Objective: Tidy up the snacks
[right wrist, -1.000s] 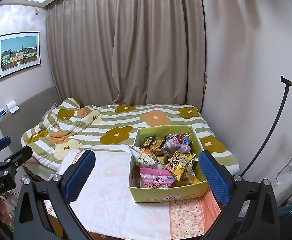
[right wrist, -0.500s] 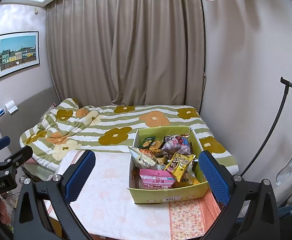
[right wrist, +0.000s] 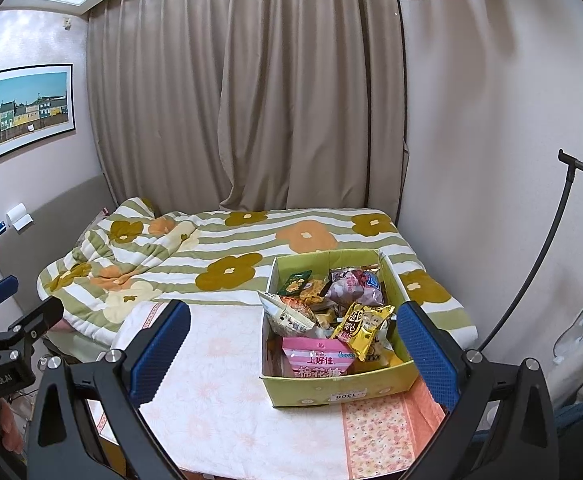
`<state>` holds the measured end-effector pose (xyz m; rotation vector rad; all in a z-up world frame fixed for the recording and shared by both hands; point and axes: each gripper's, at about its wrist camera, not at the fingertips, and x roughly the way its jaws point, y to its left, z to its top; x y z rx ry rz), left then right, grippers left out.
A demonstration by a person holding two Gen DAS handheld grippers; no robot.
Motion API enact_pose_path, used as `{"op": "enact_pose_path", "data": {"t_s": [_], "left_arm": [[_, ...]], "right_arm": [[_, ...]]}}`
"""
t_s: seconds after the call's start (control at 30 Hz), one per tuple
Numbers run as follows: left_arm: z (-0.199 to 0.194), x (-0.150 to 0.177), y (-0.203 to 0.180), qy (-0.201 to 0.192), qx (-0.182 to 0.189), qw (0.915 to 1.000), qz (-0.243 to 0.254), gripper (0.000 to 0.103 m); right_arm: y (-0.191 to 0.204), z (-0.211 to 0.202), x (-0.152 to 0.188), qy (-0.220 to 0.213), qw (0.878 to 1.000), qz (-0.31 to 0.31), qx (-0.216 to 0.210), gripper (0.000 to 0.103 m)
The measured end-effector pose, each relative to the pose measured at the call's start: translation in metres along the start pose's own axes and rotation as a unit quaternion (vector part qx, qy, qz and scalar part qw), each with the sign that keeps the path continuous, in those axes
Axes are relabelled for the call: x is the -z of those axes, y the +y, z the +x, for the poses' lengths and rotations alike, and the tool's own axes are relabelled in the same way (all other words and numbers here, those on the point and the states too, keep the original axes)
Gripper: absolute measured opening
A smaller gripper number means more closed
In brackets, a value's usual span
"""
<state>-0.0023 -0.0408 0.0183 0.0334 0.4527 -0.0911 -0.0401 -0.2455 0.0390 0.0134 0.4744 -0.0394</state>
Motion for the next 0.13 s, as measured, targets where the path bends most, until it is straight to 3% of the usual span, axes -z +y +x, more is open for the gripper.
{"op": "enact_pose_path", "data": {"t_s": [0.13], "left_arm": [[0.0042,0.004,0.0041,0.001,-0.002,1.0,0.004,0.103]], "right_arm": [[0.0028,0.0042,0.0013,0.005,1.0,0.0,0.001,0.103]]}}
